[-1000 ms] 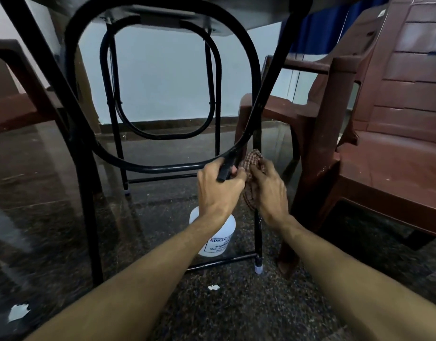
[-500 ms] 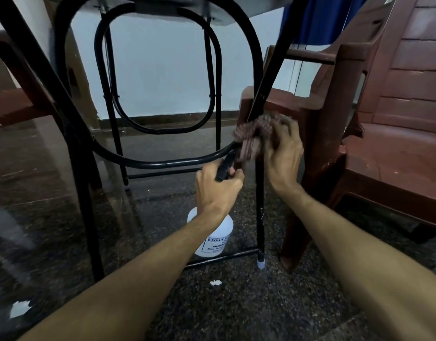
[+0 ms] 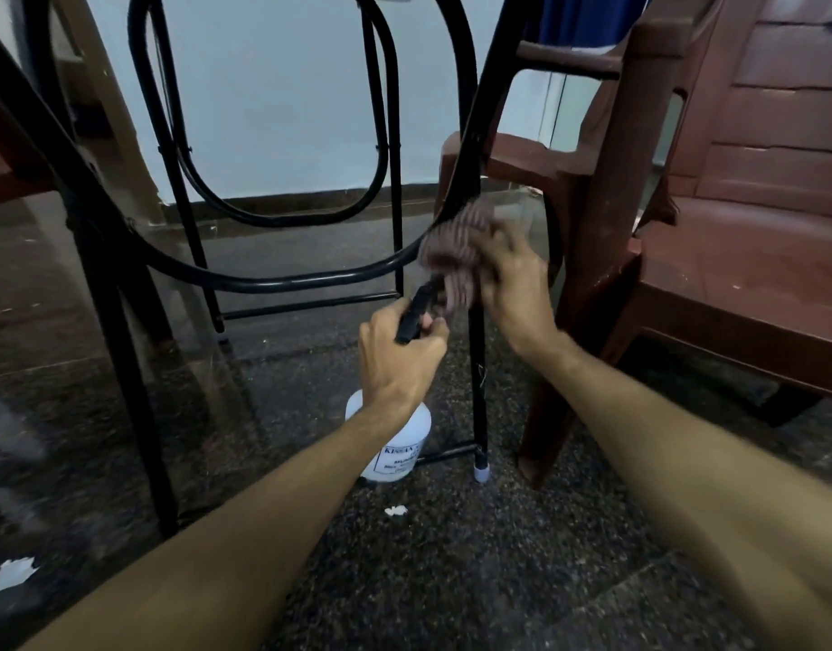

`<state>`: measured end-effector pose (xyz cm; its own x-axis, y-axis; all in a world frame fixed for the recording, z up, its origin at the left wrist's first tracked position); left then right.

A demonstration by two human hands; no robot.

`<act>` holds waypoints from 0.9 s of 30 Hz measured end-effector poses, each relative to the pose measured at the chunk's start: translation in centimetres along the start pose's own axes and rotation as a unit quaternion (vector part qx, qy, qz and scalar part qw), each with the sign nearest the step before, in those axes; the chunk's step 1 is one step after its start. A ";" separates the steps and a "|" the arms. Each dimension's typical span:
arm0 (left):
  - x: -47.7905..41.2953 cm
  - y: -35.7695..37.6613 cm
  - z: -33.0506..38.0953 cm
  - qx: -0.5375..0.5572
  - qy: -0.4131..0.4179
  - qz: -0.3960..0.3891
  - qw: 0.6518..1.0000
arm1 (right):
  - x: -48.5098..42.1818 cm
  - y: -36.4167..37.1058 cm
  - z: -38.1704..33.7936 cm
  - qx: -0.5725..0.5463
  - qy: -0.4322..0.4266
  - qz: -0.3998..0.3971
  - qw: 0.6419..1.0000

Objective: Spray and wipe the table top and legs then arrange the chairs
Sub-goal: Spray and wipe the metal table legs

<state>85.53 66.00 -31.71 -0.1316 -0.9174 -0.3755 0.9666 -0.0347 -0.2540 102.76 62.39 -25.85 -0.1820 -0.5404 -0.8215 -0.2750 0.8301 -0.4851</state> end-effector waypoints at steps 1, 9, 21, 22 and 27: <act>0.4 0.2 -0.5 -0.007 -0.009 -0.003 1.000 | 3.0 1.5 1.1 -0.009 0.016 -0.065 0.998; 3.3 1.5 -5.7 -0.017 -0.045 -0.047 0.998 | 8.4 3.6 4.1 -0.019 0.067 -0.036 0.997; 5.8 2.7 -9.6 -0.025 -0.074 -0.075 0.994 | 18.0 7.0 10.3 -0.218 0.333 -0.036 0.917; 5.8 2.7 -9.8 -0.023 -0.075 -0.073 0.994 | 14.9 6.5 9.8 -0.264 0.343 -0.020 0.901; 5.5 2.7 -9.9 -0.033 -0.070 -0.062 0.995 | 9.4 6.3 8.5 -0.320 0.299 -0.013 0.899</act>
<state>85.28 64.73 -43.29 -0.2118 -0.9543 -0.2107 0.9281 -0.1288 -0.3494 107.38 63.73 -39.16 -0.5906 -0.6944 -0.4110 -0.7384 0.6705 -0.0717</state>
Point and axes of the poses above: each hand's wrist, its own x-axis away from the middle knuckle, its own y-axis out of the palm, z = x × y, the point moved 8 cm from there along -x, towards the middle knuckle, and after that the axes turned 2 degrees about z, right-handed, at the moved point
